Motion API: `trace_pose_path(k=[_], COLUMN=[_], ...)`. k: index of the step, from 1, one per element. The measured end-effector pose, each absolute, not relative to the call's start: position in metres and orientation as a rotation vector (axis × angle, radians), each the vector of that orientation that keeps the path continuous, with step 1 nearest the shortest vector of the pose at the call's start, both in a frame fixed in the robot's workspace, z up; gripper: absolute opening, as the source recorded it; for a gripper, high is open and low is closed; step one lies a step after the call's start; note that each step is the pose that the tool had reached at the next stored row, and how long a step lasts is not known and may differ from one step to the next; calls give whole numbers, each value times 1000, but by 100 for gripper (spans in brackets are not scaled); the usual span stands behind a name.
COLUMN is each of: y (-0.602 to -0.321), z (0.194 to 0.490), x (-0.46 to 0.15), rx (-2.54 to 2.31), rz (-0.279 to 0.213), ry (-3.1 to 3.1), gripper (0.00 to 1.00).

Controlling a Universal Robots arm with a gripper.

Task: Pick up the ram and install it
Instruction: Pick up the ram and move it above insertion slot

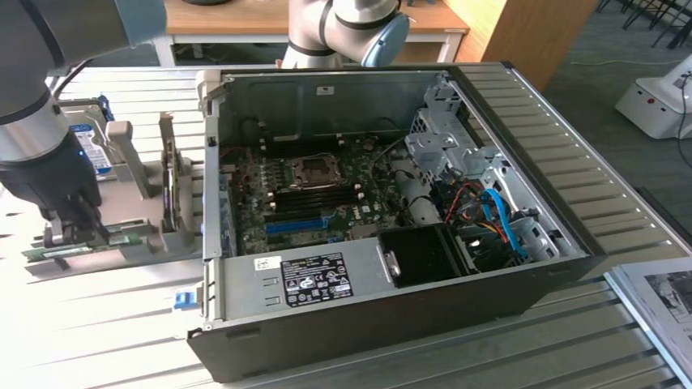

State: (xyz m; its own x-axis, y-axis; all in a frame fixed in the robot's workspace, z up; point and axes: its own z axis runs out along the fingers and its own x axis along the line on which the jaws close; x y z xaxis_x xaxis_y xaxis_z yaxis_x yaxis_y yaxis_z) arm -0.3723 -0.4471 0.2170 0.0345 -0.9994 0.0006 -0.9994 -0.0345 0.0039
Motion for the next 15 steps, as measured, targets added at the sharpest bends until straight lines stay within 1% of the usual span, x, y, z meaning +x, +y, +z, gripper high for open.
trace_pose_path(k=[15], y=[-447], z=[232], x=[-371], rx=[2257], rz=[-4], ry=[-2180], gripper=[11])
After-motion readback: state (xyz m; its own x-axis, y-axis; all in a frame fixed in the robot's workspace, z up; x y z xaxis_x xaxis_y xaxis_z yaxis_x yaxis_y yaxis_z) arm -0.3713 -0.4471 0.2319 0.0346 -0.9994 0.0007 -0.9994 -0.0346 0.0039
